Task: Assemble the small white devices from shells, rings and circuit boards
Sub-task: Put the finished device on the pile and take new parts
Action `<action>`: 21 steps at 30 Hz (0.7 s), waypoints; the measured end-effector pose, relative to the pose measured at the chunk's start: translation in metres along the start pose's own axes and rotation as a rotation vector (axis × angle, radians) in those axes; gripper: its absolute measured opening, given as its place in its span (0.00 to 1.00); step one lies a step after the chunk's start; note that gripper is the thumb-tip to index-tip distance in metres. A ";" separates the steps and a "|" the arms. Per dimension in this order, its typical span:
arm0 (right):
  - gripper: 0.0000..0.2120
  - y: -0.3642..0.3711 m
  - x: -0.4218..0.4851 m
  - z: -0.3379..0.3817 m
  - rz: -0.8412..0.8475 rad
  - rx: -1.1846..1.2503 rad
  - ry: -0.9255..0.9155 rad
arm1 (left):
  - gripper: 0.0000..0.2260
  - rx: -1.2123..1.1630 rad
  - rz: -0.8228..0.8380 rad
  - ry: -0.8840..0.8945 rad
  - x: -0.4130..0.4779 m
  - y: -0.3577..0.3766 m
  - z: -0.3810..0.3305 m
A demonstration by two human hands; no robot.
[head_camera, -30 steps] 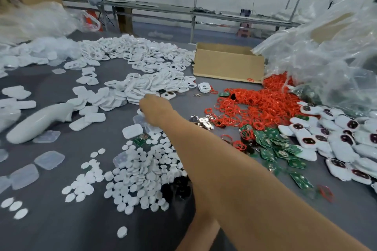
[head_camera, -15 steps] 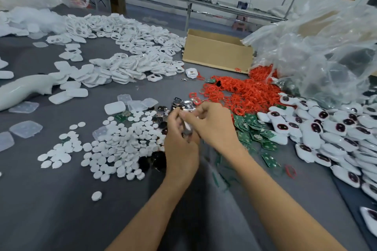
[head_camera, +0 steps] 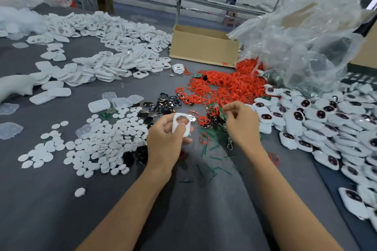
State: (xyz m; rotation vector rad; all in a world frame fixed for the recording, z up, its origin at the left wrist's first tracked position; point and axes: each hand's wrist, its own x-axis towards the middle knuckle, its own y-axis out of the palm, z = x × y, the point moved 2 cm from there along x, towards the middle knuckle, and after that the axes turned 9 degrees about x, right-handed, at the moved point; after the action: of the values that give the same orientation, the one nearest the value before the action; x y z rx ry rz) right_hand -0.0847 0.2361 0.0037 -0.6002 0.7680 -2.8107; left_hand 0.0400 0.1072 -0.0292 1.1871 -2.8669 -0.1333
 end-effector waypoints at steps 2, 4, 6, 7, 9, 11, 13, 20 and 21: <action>0.16 -0.004 0.013 -0.009 -0.005 -0.082 0.010 | 0.04 -0.007 0.032 0.002 -0.001 0.001 -0.001; 0.17 -0.002 0.026 -0.012 0.038 -0.156 -0.013 | 0.05 -0.016 0.058 0.011 -0.002 0.001 -0.002; 0.16 0.003 0.038 -0.011 0.109 -0.245 -0.065 | 0.06 -0.014 0.092 0.018 -0.003 0.002 -0.002; 0.16 0.007 0.043 -0.010 0.160 -0.296 -0.100 | 0.06 -0.008 0.109 0.023 -0.004 0.003 -0.002; 0.17 0.015 0.051 -0.008 0.276 -0.387 -0.156 | 0.07 -0.005 0.131 0.028 -0.006 0.004 -0.002; 0.15 0.022 0.054 -0.009 0.359 -0.448 -0.170 | 0.07 -0.025 0.140 0.026 -0.006 0.006 -0.001; 0.13 0.025 0.055 -0.009 0.365 -0.502 -0.189 | 0.07 -0.047 0.144 0.018 -0.005 0.006 -0.001; 0.07 0.017 0.048 -0.001 0.306 -0.531 -0.255 | 0.14 -0.025 0.134 0.030 -0.005 0.007 0.001; 0.06 0.015 0.047 0.001 0.310 -0.524 -0.261 | 0.15 -0.013 0.134 0.045 -0.005 0.007 0.001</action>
State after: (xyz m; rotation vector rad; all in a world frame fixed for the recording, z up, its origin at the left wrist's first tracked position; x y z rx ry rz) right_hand -0.1260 0.2107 0.0128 -0.8172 1.4105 -2.1924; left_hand 0.0390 0.1156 -0.0296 0.9784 -2.8905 -0.1193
